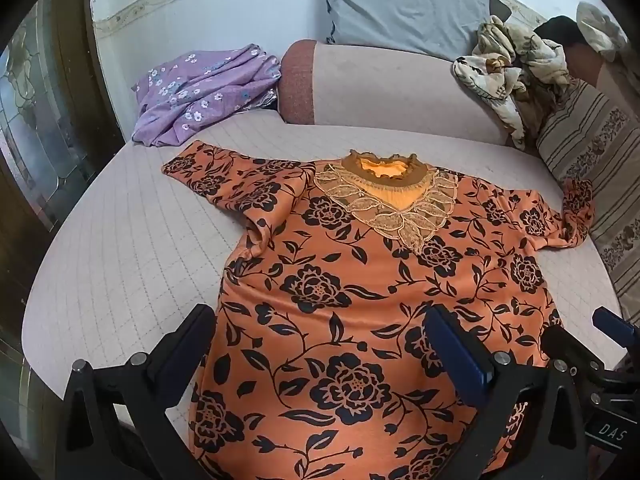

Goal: Fold small clothes

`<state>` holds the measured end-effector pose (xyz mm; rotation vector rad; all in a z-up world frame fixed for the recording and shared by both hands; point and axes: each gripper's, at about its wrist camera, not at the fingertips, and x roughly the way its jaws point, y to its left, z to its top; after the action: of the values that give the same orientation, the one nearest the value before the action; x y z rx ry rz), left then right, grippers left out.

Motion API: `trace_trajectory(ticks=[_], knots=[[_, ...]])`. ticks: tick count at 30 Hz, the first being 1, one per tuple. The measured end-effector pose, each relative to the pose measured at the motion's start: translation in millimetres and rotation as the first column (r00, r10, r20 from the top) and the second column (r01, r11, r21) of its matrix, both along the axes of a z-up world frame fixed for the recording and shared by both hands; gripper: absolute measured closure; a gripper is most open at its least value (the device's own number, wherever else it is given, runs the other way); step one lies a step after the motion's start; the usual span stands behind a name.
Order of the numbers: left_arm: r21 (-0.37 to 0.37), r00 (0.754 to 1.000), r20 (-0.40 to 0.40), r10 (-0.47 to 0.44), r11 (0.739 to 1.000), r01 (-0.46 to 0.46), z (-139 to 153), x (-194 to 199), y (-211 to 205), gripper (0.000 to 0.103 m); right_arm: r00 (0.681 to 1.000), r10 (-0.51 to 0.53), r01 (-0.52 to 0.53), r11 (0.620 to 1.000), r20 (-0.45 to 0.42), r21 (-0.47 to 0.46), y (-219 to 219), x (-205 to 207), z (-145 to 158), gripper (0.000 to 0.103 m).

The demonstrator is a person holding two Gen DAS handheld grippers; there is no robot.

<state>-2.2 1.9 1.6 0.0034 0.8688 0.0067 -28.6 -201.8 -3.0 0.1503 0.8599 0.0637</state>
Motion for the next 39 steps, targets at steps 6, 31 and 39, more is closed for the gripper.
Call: trace_trajectory(ticks=[6, 31, 39], knots=[[0.000, 1.000, -0.002, -0.005, 1.000, 0.005, -2.5, 1.4, -0.8, 0.000, 1.000, -0.005, 0.005, 1.000, 0.008, -0.005, 1.2, 1.4, 0.3, 0.000], [0.012, 1.000, 0.001, -0.008, 1.000, 0.008, -1.6, 4.1, -2.3, 0.000, 1.000, 0.009, -0.008, 1.000, 0.020, -0.019, 7.0, 7.8, 3.9, 0.000], [0.015, 1.000, -0.002, -0.009, 1.000, 0.009, -2.9, 5.2, -3.0, 0.000, 1.000, 0.011, -0.010, 1.000, 0.025, -0.023, 8.2, 8.6, 3.6, 0.000]])
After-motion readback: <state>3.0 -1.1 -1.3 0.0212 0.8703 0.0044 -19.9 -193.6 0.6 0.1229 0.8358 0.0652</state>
